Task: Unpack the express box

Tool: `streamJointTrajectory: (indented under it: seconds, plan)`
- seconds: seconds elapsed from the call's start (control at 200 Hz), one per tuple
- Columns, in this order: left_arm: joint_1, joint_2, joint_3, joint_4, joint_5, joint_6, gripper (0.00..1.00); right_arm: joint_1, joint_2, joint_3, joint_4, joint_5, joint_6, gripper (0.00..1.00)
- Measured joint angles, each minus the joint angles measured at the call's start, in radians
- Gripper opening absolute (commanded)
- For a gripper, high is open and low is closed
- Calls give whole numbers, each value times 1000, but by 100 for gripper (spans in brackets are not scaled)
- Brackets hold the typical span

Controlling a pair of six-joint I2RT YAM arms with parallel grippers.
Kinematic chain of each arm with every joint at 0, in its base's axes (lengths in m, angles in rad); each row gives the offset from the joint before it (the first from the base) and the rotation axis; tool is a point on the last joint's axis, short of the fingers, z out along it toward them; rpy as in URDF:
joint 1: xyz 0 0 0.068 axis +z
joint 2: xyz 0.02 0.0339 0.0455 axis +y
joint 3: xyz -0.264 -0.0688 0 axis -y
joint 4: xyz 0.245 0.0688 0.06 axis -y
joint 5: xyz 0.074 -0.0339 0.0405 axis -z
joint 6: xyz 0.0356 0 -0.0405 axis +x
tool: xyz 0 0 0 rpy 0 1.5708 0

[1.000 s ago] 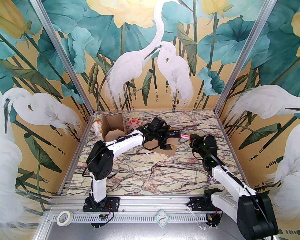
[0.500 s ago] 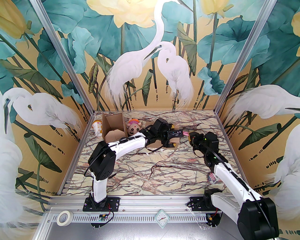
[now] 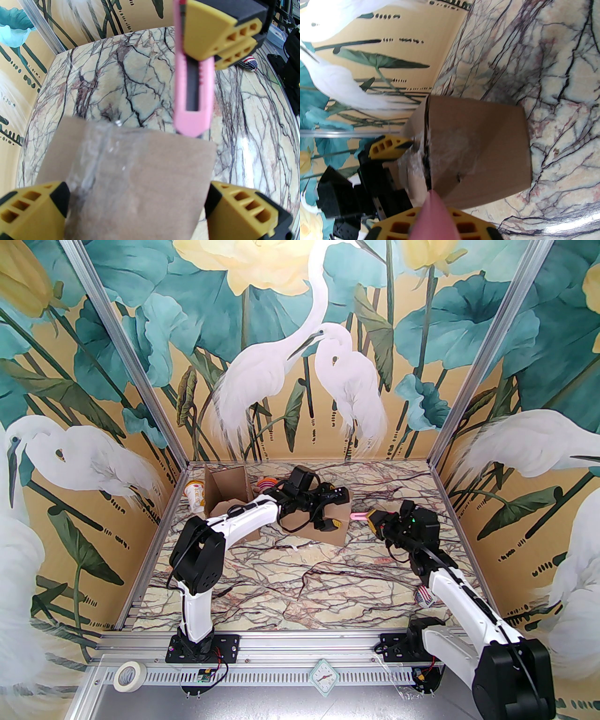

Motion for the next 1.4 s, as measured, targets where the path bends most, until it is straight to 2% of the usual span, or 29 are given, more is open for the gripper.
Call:
streamJointTrajectory:
  seconds: [0.235,0.375,0.48,0.585,0.735,0.87,0.97,1.055,1.11,1.165,1.215,1.31,1.4]
  plan:
    - [0,-10,0,0,28,-1,98,-12,5,-7,10,-33,-13,0]
    - [1,-11,0,-28,22,0,96,-28,-59,-7,-44,27,-15,0]
    - [5,-11,0,-44,20,0,94,-95,-164,-9,-123,97,-17,0]
    - [10,-12,0,-53,21,-6,93,-185,-240,-48,-114,145,14,0]
    - [11,-19,0,-53,21,-37,94,-245,-196,-156,-48,190,44,0]
    - [11,-25,4,-53,20,-119,96,-264,27,-194,34,198,43,13]
    - [11,-42,14,-50,0,-212,99,-271,204,-180,101,185,16,29]
    - [11,-57,47,-49,-51,-288,99,-276,310,-144,125,178,-10,53]
    - [11,-58,92,-54,-103,-335,100,-276,346,-109,117,174,-45,63]
    - [13,-53,160,-81,-158,-376,99,-276,370,-60,82,171,-80,85]
    - [17,-37,245,-115,-205,-407,99,-276,376,-16,40,172,-112,100]
    - [32,34,444,-201,-282,-459,99,-276,349,55,-69,197,-183,99]
    - [60,121,607,-291,-317,-515,99,-272,259,89,-214,233,-254,99]
